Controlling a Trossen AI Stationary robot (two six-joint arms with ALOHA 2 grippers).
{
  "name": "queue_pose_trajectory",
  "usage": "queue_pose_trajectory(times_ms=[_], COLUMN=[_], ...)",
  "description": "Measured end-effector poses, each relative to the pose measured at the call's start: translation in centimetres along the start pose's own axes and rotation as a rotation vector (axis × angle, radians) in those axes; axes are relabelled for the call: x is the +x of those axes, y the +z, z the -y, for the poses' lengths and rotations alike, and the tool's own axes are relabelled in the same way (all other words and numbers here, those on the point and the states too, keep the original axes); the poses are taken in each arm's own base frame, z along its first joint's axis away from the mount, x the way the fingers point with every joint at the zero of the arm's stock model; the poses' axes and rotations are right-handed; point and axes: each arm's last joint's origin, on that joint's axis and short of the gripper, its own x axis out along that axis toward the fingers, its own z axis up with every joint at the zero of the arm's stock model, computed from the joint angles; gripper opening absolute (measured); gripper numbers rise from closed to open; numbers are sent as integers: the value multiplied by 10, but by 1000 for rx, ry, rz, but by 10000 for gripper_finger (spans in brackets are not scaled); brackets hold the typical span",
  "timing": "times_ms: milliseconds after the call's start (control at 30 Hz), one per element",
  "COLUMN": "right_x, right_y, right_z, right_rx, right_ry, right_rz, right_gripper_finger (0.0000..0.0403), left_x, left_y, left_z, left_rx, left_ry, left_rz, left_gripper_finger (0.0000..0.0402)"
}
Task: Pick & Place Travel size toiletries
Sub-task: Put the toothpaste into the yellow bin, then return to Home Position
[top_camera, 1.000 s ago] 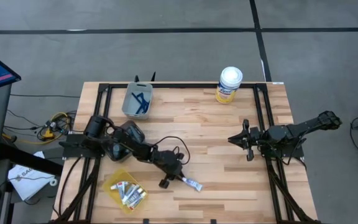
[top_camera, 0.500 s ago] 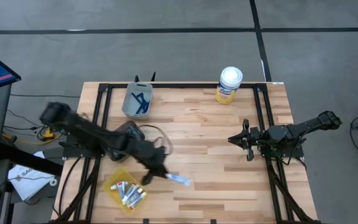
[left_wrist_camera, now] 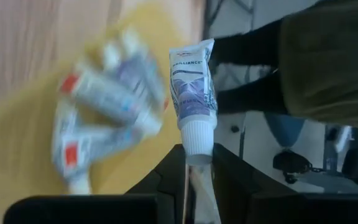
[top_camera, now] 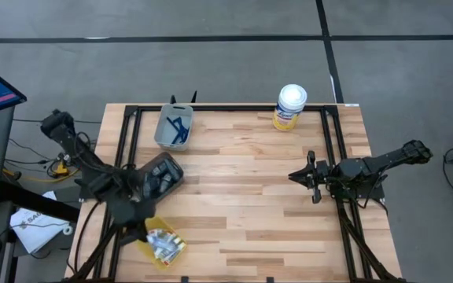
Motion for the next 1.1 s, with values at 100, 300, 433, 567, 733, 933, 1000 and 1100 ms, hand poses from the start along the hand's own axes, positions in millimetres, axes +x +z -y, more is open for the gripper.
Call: queue_pose_trajectory(times_ms=[100, 300, 433, 567, 733, 933, 1000, 1100], right_x=[0, 0, 0, 0, 0, 0, 0, 0], right_y=[0, 0, 0, 0, 0, 0, 0, 0], right_z=[0, 0, 0, 0, 0, 0, 0, 0], right_rx=[0, 0, 0, 0, 0, 0, 0, 0], right_ry=[0, 0, 0, 0, 0, 0, 0, 0], right_rz=[0, -1, -1, 0, 0, 0, 1, 1], right_gripper_finger=[39, 39, 39, 40, 38, 40, 40, 39], left_x=[10, 17, 17, 17, 11, -22, -39, -64], left_y=[-18, -30, -28, -27, -20, -1, 2, 2], left_z=[-12, -21, -17, -17, -12, 11, 14, 16], left_rx=[-66, -108, -80, -31, -236, -308, -239, -10], left_ry=[45, 80, 34, 25, -59, -433, -537, -636], left_rz=[-59, -97, -78, -76, -49, 96, 158, 309], left_gripper_finger=[52, 78, 112, 154, 198, 219, 222, 223])
